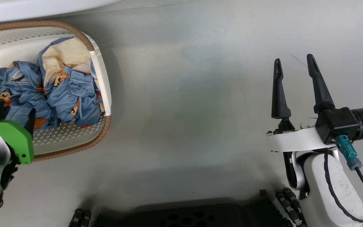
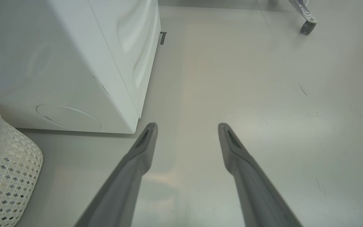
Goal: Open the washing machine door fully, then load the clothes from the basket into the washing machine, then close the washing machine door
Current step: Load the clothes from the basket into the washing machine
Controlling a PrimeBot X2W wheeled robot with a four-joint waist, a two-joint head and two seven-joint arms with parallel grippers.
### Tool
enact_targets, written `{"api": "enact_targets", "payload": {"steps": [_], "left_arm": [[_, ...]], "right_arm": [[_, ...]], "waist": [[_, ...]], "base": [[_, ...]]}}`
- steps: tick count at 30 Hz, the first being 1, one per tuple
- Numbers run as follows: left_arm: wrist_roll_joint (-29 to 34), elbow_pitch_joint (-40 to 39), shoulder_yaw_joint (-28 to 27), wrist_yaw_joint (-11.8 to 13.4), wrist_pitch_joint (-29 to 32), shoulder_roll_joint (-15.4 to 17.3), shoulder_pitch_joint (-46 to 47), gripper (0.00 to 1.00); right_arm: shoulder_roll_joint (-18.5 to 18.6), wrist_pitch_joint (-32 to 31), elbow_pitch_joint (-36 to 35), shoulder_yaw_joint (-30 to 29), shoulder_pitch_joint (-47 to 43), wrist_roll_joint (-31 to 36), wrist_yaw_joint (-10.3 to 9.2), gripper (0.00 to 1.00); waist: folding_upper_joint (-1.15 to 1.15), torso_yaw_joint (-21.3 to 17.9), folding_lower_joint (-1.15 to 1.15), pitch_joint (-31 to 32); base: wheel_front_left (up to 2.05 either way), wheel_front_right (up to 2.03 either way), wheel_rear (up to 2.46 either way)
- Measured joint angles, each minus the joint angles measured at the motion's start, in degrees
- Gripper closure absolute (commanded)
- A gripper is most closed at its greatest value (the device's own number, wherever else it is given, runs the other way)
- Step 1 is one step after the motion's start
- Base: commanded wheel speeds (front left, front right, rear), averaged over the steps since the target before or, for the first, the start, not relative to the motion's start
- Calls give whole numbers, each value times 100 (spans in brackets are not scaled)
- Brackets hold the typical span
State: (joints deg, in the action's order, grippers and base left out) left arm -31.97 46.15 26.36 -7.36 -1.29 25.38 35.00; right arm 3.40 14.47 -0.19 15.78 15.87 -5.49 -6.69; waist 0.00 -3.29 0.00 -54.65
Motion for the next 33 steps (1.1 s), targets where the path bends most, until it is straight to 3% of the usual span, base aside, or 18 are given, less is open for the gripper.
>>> {"api": "enact_targets", "payload": {"steps": [6, 32, 33], "left_arm": [[-147, 145, 79, 0, 80, 178, 152, 0], [-456, 698, 539, -1, 545, 275, 676, 0], [-493, 723, 546, -1, 592, 275, 686, 9]], "right_arm": [[-2, 0, -62, 73, 0, -25, -2, 0], [-4, 0, -176, 92, -5, -112, -52, 0], [-4, 0, -181, 92, -5, -112, -51, 0]], "waist": [[0, -47, 0, -80], [0, -178, -1, -289], [0, -184, -1, -297]], "base": [[0, 0, 0], [0, 0, 0], [0, 0, 0]]}}
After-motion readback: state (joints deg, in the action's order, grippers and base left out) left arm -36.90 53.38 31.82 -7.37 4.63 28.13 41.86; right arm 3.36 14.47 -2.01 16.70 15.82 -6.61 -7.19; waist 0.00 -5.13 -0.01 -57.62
